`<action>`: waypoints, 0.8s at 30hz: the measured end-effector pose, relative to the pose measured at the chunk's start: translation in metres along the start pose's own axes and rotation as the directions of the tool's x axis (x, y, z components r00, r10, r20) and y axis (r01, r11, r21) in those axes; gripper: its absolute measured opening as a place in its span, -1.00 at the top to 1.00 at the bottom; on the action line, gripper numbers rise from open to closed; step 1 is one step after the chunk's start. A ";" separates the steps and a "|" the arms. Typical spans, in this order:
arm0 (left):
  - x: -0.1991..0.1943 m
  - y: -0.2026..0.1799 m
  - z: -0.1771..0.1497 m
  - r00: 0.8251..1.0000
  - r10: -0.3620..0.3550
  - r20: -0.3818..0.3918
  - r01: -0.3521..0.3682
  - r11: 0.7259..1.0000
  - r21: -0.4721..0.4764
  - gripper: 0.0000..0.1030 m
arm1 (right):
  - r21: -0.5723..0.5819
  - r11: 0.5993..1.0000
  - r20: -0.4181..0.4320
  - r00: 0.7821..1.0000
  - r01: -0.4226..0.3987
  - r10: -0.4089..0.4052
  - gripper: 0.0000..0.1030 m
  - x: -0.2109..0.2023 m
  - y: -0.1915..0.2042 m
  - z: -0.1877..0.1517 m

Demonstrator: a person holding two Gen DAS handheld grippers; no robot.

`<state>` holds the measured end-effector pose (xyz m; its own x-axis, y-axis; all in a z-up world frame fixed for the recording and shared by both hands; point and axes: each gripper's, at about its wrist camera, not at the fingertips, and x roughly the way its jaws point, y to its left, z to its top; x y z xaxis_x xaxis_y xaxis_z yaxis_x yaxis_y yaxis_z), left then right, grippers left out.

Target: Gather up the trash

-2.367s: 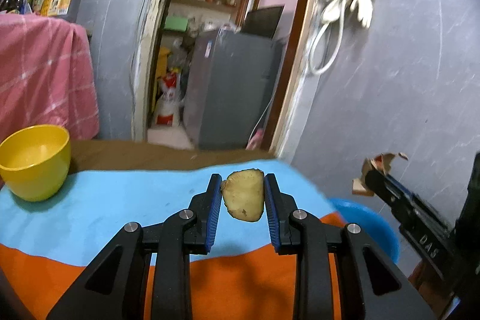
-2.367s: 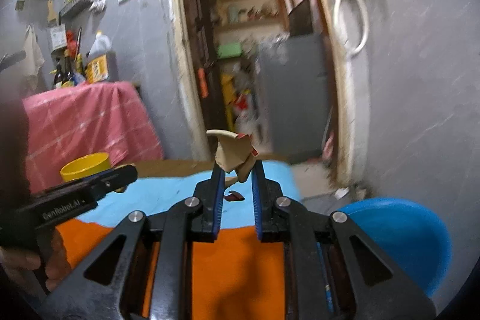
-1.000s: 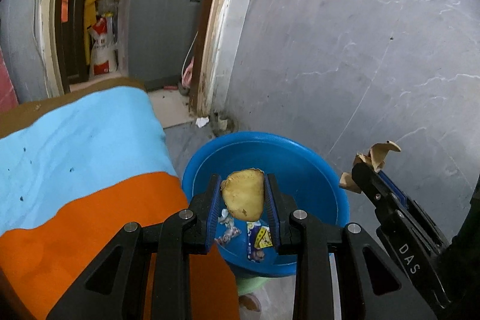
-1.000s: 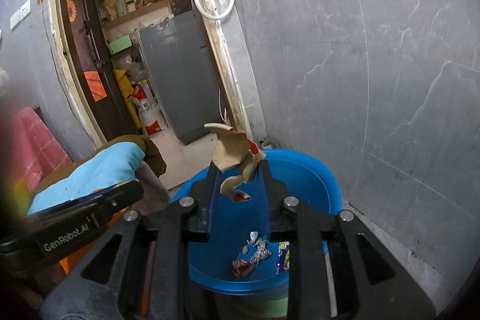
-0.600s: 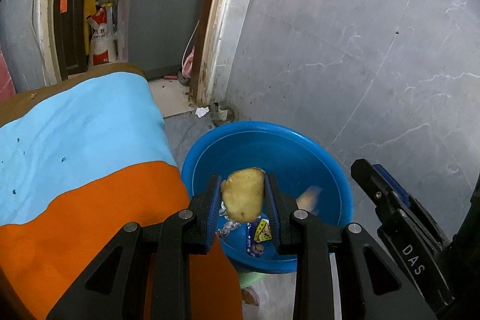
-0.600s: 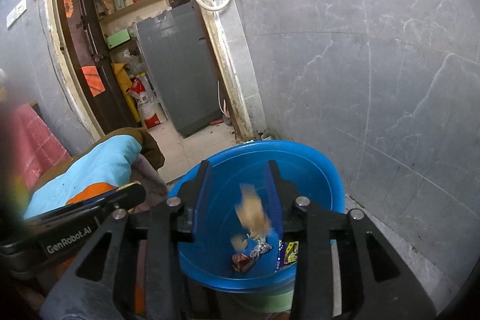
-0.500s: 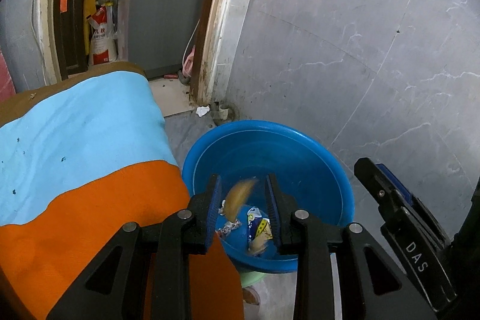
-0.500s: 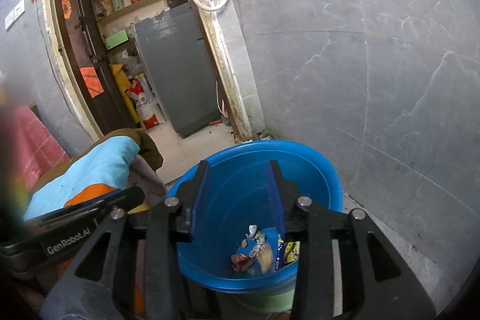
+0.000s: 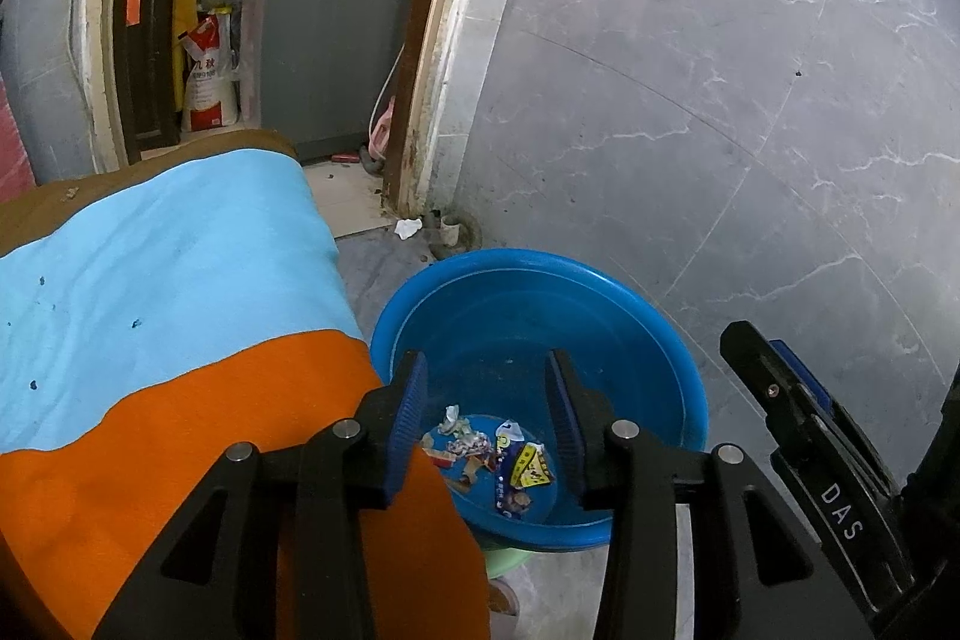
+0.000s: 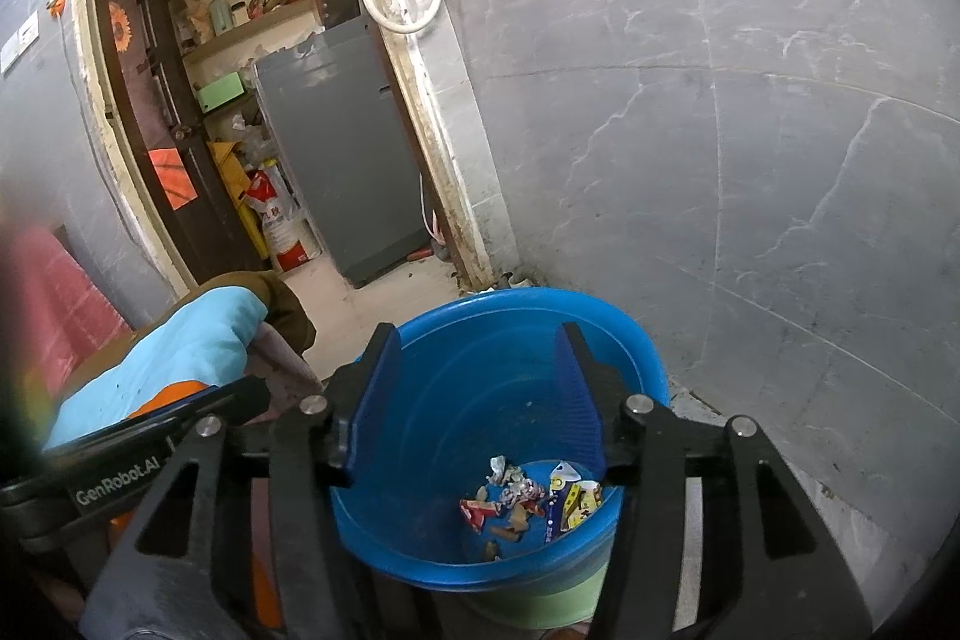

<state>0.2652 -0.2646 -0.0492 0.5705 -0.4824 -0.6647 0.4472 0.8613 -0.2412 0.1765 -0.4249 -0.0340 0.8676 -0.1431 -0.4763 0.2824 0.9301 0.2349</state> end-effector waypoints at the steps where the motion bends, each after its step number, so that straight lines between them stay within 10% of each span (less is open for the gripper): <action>1: -0.001 0.000 0.000 1.000 0.002 0.002 -0.002 1.000 0.000 0.27 | 0.003 1.000 0.002 1.000 0.002 -0.002 -0.72 0.000 -0.001 0.000; 24: -0.075 0.045 -0.013 0.960 0.119 0.252 -0.113 0.993 -0.037 -0.91 | -0.029 0.999 0.105 0.994 -0.019 0.022 -1.00 -0.015 0.010 0.003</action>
<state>0.2340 -0.1873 -0.0192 0.7745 -0.4011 -0.4891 0.3539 0.9157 -0.1905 0.1674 -0.4146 -0.0219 0.9118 -0.1574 -0.3794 0.2537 0.9422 0.2189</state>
